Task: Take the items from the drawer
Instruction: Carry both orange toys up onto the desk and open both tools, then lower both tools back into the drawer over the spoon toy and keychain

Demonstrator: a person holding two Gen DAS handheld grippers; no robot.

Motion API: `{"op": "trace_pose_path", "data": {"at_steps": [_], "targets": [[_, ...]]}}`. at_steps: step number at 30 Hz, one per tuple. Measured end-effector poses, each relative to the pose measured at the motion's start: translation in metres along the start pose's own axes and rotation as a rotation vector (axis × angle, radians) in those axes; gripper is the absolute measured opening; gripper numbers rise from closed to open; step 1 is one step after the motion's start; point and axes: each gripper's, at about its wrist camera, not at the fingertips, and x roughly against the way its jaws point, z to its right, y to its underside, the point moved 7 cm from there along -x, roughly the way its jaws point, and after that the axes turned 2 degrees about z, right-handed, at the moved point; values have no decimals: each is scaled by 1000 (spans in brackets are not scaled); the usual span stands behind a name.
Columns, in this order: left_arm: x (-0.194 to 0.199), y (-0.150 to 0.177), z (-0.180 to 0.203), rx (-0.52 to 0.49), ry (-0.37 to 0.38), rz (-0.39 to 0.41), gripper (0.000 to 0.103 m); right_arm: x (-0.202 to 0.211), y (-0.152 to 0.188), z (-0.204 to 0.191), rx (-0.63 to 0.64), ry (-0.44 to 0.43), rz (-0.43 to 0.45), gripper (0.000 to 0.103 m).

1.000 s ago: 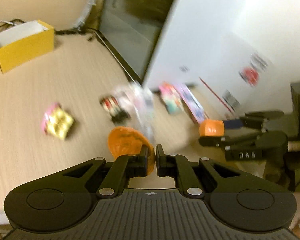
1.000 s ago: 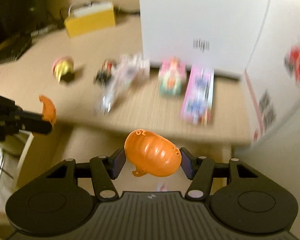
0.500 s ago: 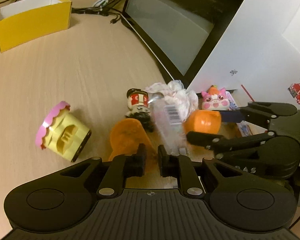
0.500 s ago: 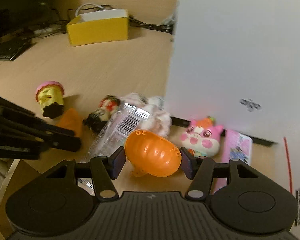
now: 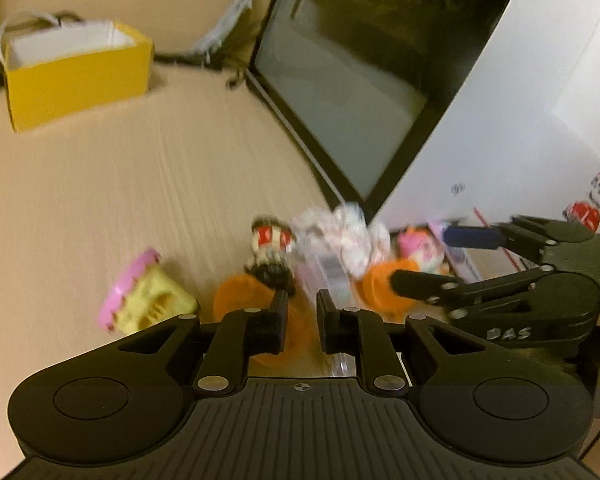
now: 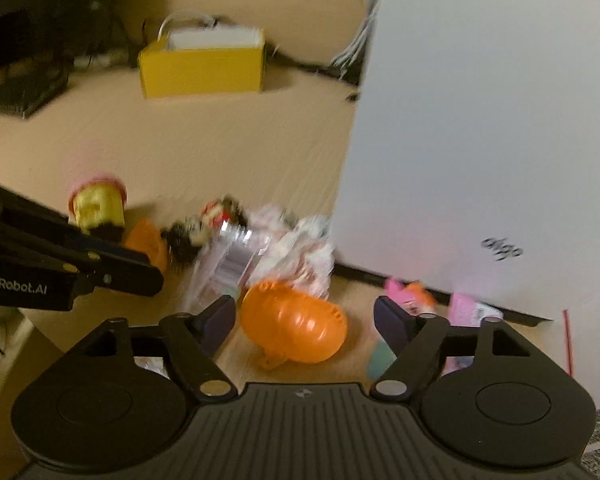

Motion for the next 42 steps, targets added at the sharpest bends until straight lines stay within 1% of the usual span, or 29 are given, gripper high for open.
{"op": "trace_pose_path", "data": {"at_steps": [4,7,10,12,13,14,18,23,25,28,29,31,32,33,35,36,38,40,42], "targets": [[11,-9,-2,1,0,64,17,17,-8,14,-51,41,52,82],[18,-13,-4,4,-8,93,17,33,-4,25,-95,71,83,82],[25,-12,-2,7,-2,107,17,50,2,34,-145,93,139,82],[29,-9,2,-4,6,106,17,62,9,38,-172,119,199,88],[31,-6,4,-12,8,105,17,68,13,40,-182,124,221,89],[33,-3,7,-20,10,102,17,71,17,42,-190,122,224,91],[43,10,19,-52,27,102,17,74,37,39,-182,57,114,91],[51,35,37,-78,71,74,17,81,64,37,-160,41,6,91],[49,50,48,-96,108,36,17,81,78,36,-172,12,-54,91],[36,75,66,-121,162,-60,17,80,101,34,-195,-36,-147,91],[29,85,71,-128,176,-113,17,78,111,33,-204,-46,-182,91],[9,110,82,-163,209,-278,17,77,129,35,-229,-62,-249,91],[-2,123,88,-189,228,-350,17,75,137,37,-250,-71,-296,91],[-12,133,94,-218,248,-401,17,72,144,39,-272,-84,-339,91],[-31,149,102,-262,265,-465,17,69,152,44,-314,-95,-390,91],[-41,153,105,-258,282,-491,17,69,153,47,-328,-93,-399,91],[-57,158,110,-215,327,-550,17,72,150,52,-342,-89,-391,91],[-72,163,115,-188,352,-608,17,76,143,56,-353,-89,-372,91],[-82,168,123,-185,365,-641,17,77,138,58,-355,-90,-361,91]]}}
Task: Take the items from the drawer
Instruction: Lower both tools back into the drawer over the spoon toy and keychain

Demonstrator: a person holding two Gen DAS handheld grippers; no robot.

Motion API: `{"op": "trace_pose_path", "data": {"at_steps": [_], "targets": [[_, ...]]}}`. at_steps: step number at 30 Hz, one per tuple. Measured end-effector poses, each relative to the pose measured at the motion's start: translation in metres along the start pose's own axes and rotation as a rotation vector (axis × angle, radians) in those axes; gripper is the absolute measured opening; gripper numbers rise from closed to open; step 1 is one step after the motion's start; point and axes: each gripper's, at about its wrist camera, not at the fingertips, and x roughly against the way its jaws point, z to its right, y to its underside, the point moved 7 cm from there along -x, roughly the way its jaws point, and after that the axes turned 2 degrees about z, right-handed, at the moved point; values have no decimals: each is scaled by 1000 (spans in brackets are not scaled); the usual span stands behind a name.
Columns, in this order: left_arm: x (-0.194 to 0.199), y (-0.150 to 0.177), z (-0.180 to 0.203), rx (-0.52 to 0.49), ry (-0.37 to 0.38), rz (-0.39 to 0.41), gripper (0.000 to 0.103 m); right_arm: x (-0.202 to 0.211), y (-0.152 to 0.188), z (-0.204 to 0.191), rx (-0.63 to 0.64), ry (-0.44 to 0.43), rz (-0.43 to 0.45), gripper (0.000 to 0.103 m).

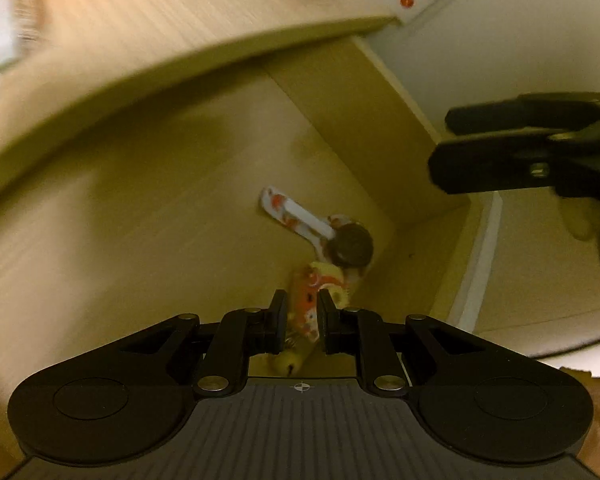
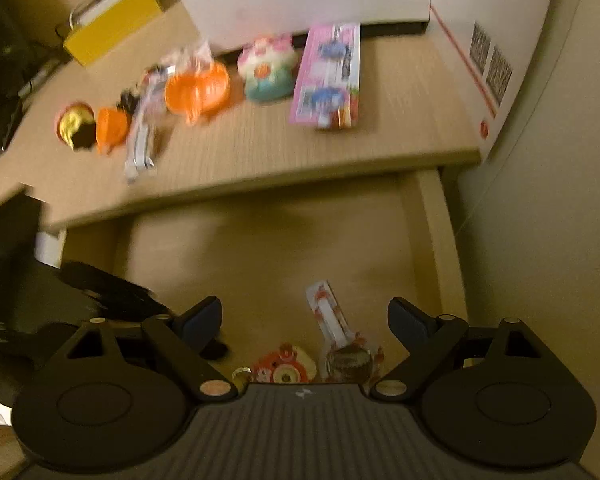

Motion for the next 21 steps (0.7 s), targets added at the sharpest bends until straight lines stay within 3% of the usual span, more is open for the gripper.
{"op": "trace_pose_path", "data": {"at_steps": [7,11,16,17,20,21], "targets": [[-36,-6,5,-28,-47,-82,17,-2,-2,6,12,27,-1,91],[-41,-10,4,-32,-56,-78,31,-3,-3,8,20,39,-4,91],[-38,-10,9,-147,-155,-25,49,-2,-8,11,28,58,-2,91],[-36,-10,8,-182,-208,-7,48,-3,-9,12,31,62,-2,91],[-26,-10,-6,-277,-392,24,23,-2,-11,15,31,74,1,91],[-22,-9,-12,-272,-411,28,23,-2,-12,15,31,76,3,91]]}}
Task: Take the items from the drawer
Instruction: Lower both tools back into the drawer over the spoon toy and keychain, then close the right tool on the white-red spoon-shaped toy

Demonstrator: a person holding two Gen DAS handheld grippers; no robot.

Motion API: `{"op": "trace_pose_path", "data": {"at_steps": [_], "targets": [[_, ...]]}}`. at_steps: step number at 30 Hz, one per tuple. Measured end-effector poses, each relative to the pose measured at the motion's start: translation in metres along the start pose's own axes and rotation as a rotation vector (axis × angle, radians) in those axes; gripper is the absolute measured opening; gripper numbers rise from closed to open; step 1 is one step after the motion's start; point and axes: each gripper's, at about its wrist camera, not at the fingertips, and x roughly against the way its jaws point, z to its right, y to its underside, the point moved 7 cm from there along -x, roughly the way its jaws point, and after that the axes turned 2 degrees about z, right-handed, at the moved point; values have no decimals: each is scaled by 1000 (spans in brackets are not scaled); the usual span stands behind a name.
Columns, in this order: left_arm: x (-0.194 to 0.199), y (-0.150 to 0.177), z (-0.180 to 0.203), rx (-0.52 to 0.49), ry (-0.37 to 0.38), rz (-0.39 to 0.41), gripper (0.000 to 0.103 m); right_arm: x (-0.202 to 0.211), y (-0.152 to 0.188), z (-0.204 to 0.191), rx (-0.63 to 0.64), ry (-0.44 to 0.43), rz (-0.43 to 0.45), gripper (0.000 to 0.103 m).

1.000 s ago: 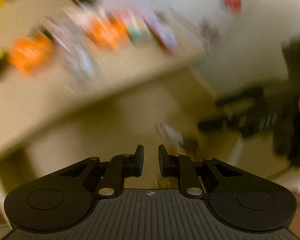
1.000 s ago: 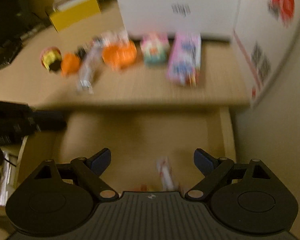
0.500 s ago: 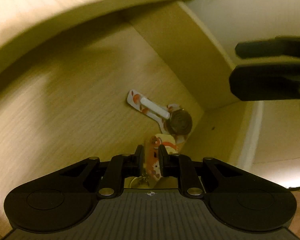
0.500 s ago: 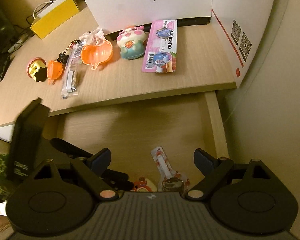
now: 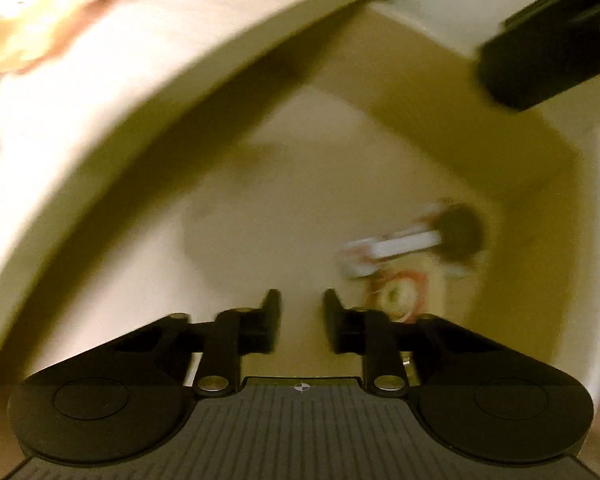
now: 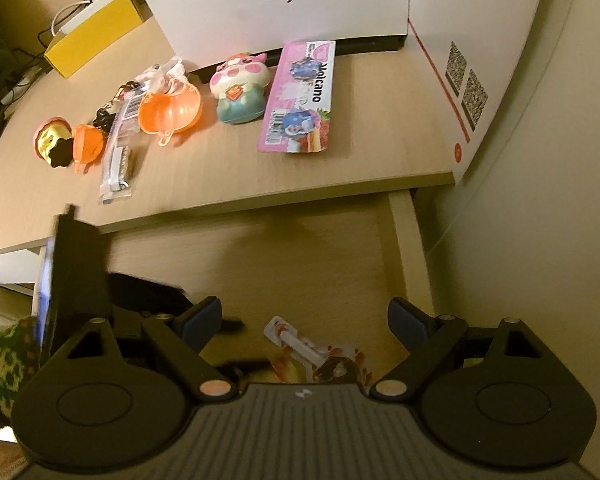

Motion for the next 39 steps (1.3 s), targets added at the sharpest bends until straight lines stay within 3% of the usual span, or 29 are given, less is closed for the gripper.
{"op": "trace_pose_path", "data": {"at_steps": [6,13,20,25,31,37,39], "targets": [[29,18,-33,190,132,42,24,-11,7,-5,35,-3,-49,91],[62,34,-50,265,76,72,24,-64,32,-33,118,-50,-258,91],[105,45,-58,325,49,154,24,-111,57,-51,236,35,-463,91],[110,53,-67,403,78,179,24,-126,61,-60,255,43,-540,91],[113,72,-85,455,53,170,24,-140,55,-75,254,41,-558,91],[110,79,-96,470,35,156,24,-143,19,-107,72,-151,-446,90],[108,79,-95,466,42,156,24,-136,10,-109,118,-146,-402,90]]}}
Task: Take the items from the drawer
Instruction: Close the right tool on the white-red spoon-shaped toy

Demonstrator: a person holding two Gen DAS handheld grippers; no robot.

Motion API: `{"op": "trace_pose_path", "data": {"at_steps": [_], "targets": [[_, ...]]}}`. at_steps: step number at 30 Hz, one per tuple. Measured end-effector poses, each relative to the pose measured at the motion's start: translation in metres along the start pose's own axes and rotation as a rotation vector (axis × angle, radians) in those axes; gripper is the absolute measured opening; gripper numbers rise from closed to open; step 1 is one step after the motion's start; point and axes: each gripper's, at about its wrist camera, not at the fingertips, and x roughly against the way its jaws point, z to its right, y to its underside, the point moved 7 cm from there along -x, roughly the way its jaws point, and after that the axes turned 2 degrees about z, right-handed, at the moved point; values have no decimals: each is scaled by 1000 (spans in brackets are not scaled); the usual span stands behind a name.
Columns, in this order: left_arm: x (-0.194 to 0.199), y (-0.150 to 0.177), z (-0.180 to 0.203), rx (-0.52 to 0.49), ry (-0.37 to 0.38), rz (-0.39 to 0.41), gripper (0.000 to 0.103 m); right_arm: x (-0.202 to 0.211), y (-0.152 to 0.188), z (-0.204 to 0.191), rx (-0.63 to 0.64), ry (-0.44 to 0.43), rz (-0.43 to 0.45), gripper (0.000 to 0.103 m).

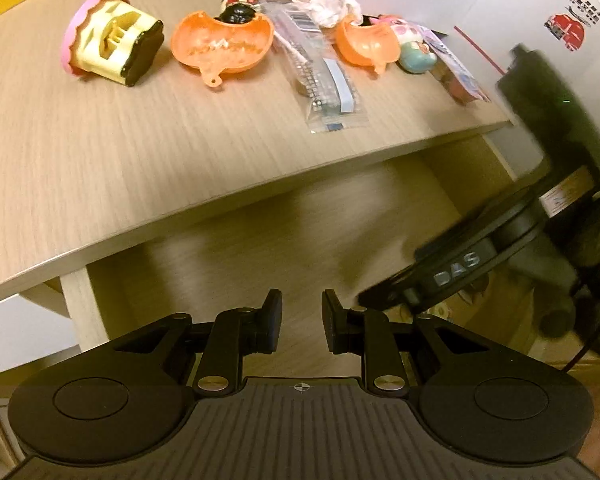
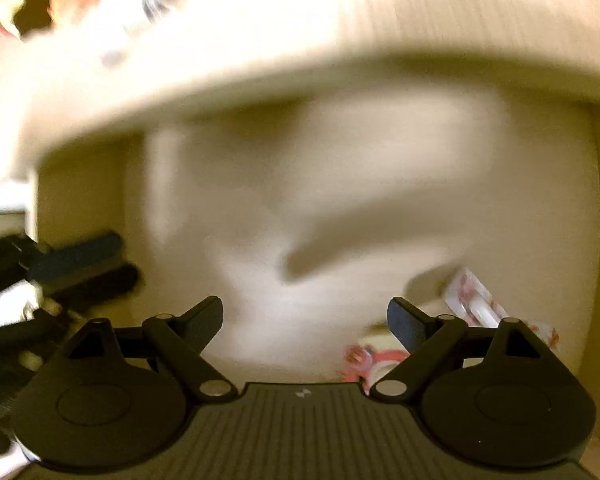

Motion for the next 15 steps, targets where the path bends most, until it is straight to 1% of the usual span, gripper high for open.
{"op": "trace_pose_path", "data": {"at_steps": [1,2,4,6,8,10,12,15], "targets": [[-1,1,1,-2,7,-1,24,5,0,1,51,37,17,90],[-3,1,3,-4,15,-3,24,11,-1,8,105,94,32,90],[-6,4,8,-7,37,-8,24,18,3,24,200,193,41,86],[-11,6,13,-11,55,-18,24,22,12,40,289,271,13,73],[-13,9,16,-20,65,-24,24,21,22,49,377,347,-28,69],[-15,11,20,-23,75,-29,24,17,31,57,440,393,-76,69],[-17,12,22,-23,78,-32,24,9,35,64,460,426,-113,69],[-16,15,22,-23,79,-32,24,-3,34,72,456,430,-145,67]]}}
